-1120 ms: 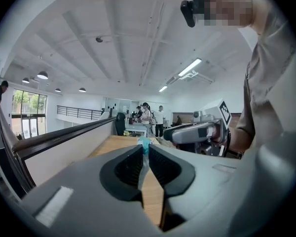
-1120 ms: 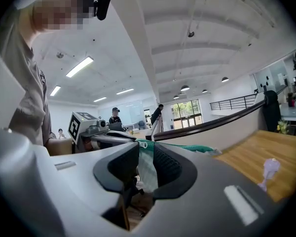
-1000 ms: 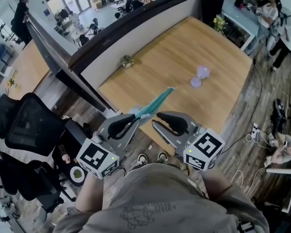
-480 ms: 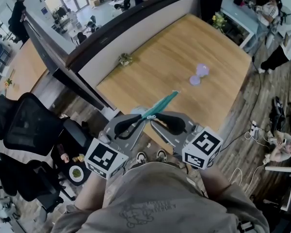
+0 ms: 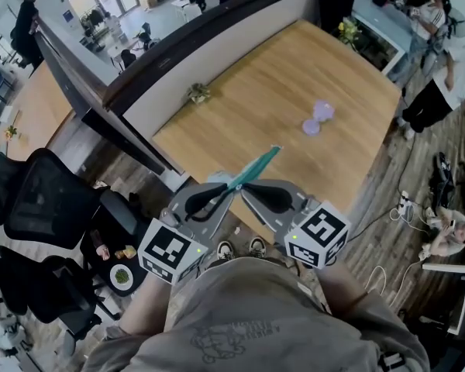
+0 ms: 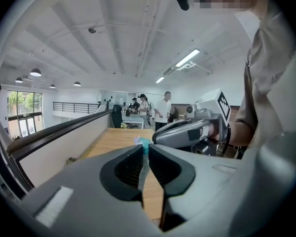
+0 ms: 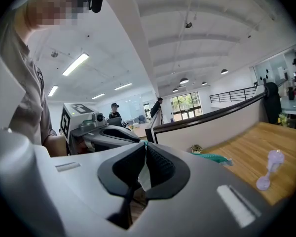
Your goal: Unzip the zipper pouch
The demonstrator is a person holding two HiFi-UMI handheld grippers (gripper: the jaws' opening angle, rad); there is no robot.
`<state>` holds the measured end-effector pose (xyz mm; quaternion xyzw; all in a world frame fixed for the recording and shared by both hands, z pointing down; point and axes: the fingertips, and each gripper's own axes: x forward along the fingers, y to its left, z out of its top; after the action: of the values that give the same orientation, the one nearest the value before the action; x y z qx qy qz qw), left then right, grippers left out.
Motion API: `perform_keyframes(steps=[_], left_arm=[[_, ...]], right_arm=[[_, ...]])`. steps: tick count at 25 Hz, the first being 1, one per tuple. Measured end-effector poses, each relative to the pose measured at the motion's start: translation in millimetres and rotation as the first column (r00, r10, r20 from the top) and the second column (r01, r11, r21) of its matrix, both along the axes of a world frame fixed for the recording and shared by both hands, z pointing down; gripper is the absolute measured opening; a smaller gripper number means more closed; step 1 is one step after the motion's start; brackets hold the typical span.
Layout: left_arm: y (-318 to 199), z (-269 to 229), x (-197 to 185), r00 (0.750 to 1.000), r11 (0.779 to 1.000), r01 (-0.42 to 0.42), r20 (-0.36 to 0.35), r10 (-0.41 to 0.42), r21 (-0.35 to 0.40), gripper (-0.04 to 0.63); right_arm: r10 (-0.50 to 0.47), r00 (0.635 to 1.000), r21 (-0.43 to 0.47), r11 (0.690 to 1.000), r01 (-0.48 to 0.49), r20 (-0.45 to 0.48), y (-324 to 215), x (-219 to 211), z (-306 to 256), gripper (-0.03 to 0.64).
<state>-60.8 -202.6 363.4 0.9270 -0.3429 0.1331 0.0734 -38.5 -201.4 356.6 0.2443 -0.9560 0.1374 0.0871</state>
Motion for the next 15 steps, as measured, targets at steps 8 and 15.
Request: perform_keyframes(steps=[8,15], left_arm=[[1,-1,0,1.0,1.0,-0.026,-0.016,0.026,-0.012,0.035],[8,-5,-3,0.998,0.999,-0.049,-0.037,0.049,-0.013,0.034]], right_arm=[[0.027,1.0,-0.01,1.0,-0.027,0.0,-5,4,-2,0.015],[0.195,0.98,0.018,0.981,-0.194,-0.04,-41,58,-3,0.014]])
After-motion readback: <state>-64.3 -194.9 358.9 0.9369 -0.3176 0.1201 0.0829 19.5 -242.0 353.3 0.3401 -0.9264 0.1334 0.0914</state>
